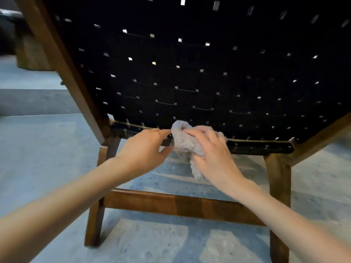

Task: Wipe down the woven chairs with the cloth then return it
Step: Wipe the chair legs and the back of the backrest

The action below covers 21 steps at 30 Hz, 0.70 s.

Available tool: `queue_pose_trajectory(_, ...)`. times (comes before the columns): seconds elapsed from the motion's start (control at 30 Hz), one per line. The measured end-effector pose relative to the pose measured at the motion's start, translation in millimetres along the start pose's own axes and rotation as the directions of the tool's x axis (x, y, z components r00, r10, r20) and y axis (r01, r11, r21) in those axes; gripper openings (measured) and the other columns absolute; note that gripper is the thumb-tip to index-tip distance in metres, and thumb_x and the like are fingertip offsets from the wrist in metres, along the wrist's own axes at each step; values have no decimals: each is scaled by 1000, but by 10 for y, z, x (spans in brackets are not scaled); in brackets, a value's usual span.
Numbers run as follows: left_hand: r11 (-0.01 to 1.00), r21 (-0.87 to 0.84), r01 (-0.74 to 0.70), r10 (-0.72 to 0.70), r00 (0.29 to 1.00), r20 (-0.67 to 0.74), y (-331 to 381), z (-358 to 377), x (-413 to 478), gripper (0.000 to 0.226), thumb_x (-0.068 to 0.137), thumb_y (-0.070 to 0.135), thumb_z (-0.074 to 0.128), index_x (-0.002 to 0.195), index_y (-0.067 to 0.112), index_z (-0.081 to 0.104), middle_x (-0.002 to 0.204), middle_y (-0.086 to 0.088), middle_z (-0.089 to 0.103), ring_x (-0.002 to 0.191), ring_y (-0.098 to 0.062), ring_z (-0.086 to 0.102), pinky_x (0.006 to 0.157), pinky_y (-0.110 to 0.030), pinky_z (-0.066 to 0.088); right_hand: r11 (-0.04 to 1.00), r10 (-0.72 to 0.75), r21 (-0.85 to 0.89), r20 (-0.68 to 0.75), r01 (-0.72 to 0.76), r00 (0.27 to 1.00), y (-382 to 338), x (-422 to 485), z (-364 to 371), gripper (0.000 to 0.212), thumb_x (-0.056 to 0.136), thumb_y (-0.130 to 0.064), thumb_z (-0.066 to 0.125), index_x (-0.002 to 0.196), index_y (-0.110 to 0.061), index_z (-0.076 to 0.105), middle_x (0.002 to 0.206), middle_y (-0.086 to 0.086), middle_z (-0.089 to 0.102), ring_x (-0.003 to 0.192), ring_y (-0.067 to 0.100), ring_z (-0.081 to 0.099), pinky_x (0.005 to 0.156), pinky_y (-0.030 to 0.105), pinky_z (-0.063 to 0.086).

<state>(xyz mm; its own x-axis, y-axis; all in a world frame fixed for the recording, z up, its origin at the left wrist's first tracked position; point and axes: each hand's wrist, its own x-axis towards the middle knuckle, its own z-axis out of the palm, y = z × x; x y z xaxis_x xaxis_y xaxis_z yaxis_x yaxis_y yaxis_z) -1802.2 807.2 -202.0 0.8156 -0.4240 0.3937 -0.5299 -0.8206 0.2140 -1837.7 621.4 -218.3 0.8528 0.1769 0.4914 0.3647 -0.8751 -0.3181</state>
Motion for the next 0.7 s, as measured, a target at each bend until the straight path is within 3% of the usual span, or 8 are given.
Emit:
queue_pose_trajectory(0.07, 968, -237, 79, -79, 997, 8, -107, -60, -159, 40, 93, 37, 53, 133, 31, 49, 122, 15, 59, 94, 5, 54, 71, -1, 43, 995, -81, 62, 6, 80, 997, -232, 19, 57, 57, 83, -9, 63, 131, -32, 42, 129, -13, 34, 115, 12, 33, 95, 25, 32)
queue_pose_trajectory(0.13, 923, -351, 157, -169, 986, -4, -206, -104, -348, 36, 93, 36, 54, 128, 29, 53, 114, 20, 58, 90, 8, 50, 65, 1, 38, 985, -141, 103, 24, 138, 990, -440, 46, 167, 51, 83, -10, 65, 125, -27, 44, 125, -10, 36, 114, 11, 37, 92, 24, 34)
queue_pose_trajectory(0.2, 898, -391, 200, -235, 971, -43, -331, -129, -563, 29, 93, 31, 55, 122, 26, 55, 111, 20, 56, 98, 5, 52, 75, -6, 44, 974, -179, 144, 35, 173, 983, -638, 67, 329, 46, 82, -11, 67, 120, -24, 44, 121, -8, 35, 112, 14, 41, 86, 22, 38)
queue_pose_trajectory(0.27, 857, -443, 265, -315, 948, -42, -492, -170, -791, 22, 93, 25, 56, 115, 21, 57, 109, 11, 62, 102, -6, 57, 85, -26, 52, 962, -219, 181, 55, 206, 974, -840, 70, 535, 45, 81, -15, 69, 115, -25, 41, 117, -7, 33, 105, 12, 43, 74, 16, 36)
queue_pose_trajectory(0.33, 812, -465, 354, -415, 909, -34, -688, -218, -1041, 15, 93, 22, 57, 107, 17, 57, 104, 5, 63, 100, -11, 59, 88, -35, 51, 943, -272, 223, 99, 245, 957, -1052, 68, 771, 47, 81, -18, 70, 110, -30, 36, 114, -9, 29, 99, 8, 42, 65, 12, 33)
queue_pose_trajectory(0.43, 730, -503, 463, -549, 836, -26, -999, -286, -1451, 4, 92, 16, 57, 96, 16, 56, 97, 3, 63, 97, -14, 61, 87, -35, 50, 903, -352, 320, 167, 287, 921, -1411, 75, 1133, 45, 80, -17, 70, 107, -30, 36, 108, -11, 26, 96, 10, 44, 71, 19, 36)
queue_pose_trajectory(0.5, 675, -510, 533, -636, 771, -35, -1191, -343, -1750, 11, 91, 11, 57, 87, 21, 53, 91, 4, 62, 96, -16, 62, 86, -35, 50, 866, -407, 395, 204, 305, 890, -1684, 84, 1370, 44, 79, -14, 70, 109, -25, 40, 107, -10, 26, 100, 15, 49, 76, 26, 43)
queue_pose_trajectory(0.7, 513, -524, 680, -816, 576, -50, -1718, -615, -2475, 5, 92, 9, 55, 97, 8, 55, 97, -6, 63, 94, -19, 61, 85, -33, 50, 756, -568, 543, 266, 366, 779, -2529, 116, 1909, 45, 81, -10, 67, 116, -20, 41, 114, -2, 28, 114, 26, 49, 88, 39, 49)
